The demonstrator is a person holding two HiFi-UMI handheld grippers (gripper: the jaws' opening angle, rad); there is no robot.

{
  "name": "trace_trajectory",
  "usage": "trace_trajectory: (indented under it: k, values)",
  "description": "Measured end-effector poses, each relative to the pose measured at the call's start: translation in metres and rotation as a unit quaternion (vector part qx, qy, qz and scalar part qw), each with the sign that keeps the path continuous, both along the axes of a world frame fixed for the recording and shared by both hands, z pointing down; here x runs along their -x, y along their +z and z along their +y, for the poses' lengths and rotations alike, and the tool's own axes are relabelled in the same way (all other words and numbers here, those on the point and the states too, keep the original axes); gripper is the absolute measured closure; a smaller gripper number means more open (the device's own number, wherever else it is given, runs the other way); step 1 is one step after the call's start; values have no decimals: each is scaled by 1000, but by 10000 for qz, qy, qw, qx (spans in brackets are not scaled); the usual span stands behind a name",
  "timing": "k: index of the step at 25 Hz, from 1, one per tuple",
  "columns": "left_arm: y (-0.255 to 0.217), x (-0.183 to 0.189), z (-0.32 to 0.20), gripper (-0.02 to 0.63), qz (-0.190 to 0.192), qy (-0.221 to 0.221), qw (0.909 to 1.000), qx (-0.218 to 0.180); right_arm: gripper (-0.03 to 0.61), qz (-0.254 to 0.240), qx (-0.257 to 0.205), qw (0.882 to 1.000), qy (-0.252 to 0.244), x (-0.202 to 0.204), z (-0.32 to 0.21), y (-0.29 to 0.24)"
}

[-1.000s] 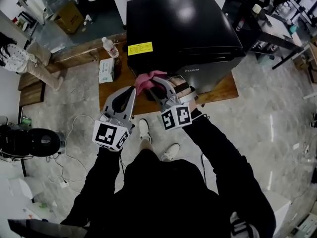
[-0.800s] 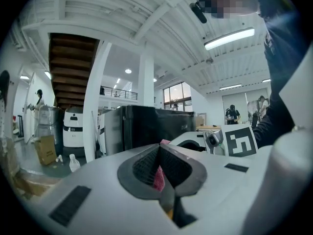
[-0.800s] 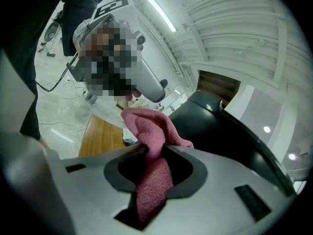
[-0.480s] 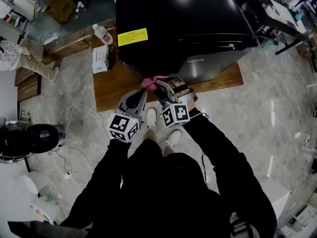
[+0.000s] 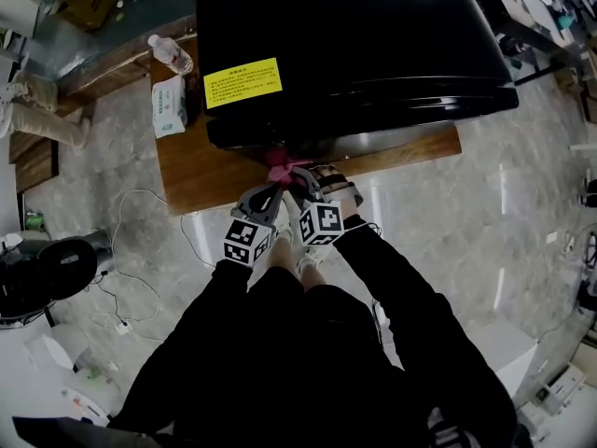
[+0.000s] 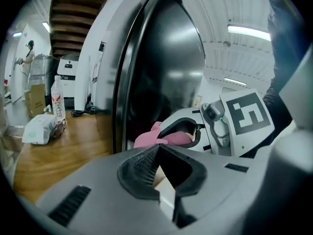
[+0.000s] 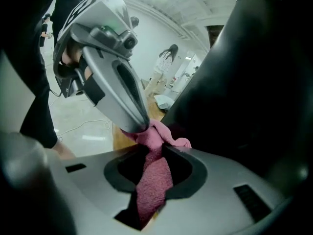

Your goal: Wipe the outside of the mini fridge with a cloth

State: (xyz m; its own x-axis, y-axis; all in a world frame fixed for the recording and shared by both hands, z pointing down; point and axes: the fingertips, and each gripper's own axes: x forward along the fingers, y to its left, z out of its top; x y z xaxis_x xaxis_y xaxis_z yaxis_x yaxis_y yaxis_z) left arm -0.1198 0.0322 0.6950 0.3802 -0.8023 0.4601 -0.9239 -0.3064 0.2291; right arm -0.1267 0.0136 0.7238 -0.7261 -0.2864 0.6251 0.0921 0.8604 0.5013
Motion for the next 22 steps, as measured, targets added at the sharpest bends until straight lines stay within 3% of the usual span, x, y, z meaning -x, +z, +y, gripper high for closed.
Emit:
trace_trajectory:
  k: [7, 10, 12, 14, 18, 22]
  values:
    - [46, 9, -7, 609, 125, 130, 9989, 425, 476, 475, 363, 9981, 148, 9, -8, 55]
    - [46, 7, 0, 609, 132, 122, 9987, 478, 474, 746, 729, 9942, 268, 6, -3, 75]
    - [36, 3, 5, 609, 77, 147, 9990, 426, 469, 665, 1062, 9917, 280, 2, 4, 71]
    - [18, -3, 10, 609, -3, 181, 9994, 299, 469, 251, 1216, 9919, 285, -4, 9, 46]
    - [-41, -20, 5, 609, 15, 171, 9995, -256, 468, -878, 1014, 9886, 681, -34, 5, -27]
    - [-119, -62, 0, 609, 91, 314, 9948, -961, 468, -1966, 611, 9709, 1224, -88, -6, -117]
